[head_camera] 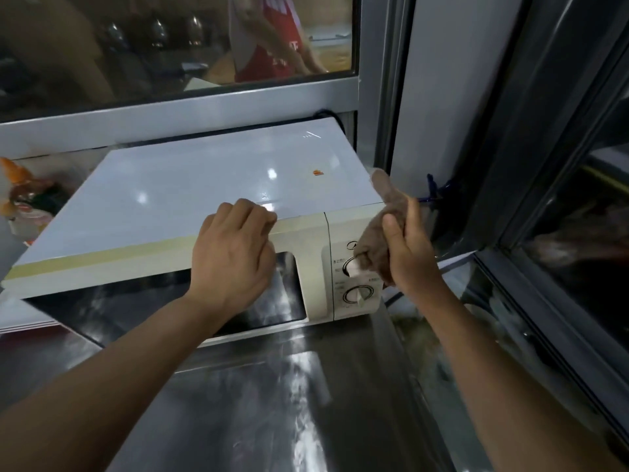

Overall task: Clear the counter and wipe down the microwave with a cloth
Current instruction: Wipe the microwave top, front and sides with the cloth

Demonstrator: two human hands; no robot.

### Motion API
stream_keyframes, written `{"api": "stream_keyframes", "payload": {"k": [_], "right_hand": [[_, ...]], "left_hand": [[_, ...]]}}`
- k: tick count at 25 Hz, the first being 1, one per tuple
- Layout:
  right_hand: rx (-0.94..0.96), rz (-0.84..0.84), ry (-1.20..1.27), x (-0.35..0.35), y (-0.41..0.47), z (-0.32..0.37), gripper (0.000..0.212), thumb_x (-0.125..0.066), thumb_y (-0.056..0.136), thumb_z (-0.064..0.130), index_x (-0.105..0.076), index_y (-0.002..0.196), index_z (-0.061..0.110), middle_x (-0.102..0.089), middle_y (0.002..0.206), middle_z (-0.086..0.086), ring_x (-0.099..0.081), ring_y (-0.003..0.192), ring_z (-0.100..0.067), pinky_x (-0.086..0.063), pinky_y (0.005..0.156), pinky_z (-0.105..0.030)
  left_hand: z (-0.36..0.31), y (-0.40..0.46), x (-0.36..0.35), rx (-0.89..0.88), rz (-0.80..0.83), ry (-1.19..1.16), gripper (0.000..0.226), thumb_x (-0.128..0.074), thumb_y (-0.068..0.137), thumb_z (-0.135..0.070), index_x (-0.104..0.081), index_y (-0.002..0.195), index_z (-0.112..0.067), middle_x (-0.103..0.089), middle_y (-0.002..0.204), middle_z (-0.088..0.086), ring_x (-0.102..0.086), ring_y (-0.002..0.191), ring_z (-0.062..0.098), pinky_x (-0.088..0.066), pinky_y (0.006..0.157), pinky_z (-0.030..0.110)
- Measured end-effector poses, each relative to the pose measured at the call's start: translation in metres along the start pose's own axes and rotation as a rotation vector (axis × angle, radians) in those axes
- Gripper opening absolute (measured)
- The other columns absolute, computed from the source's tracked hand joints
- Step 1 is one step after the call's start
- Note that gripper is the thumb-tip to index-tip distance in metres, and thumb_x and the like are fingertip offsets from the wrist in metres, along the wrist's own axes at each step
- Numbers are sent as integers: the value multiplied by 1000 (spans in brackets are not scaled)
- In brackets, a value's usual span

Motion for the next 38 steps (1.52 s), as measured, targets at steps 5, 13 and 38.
{"api": "stream_keyframes", "payload": {"k": [5,13,38], "right_hand": [[-188,23,152,-18,-31,-61,18,-28,103,26,-45,110,25,-63,87,-14,-61,51,-1,-45,43,-13],[-113,-261,5,-7,-23,-9,35,-29,102,30,-34,136,25,-55,117,10,-52,97,19,-37,72,5],[11,-772,-493,-112,-92,34,54,-65,84,12,-43,132,-1,-33,137,-24,-35,131,-36,-38,107,-47]], "left_hand": [[-2,-3,-1,-64,-16,39,25,-50,79,-13,-60,101,-4,-57,95,12,-48,80,32,-42,70,43],[0,1,0,-250,-30,64,26,-47,82,-22,-60,98,-6,-56,90,10,-49,77,31,-42,67,40],[8,25,0,-530,83,-82,40,-48,76,-39,-63,101,-12,-54,92,3,-51,85,27,-39,72,36]]}}
Point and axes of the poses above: each hand's wrist, its own y-axis towards the middle knuckle, its own x-axis out of the back of the hand, z = x × y, the point moved 10 cm from there along y, towards the middle knuckle
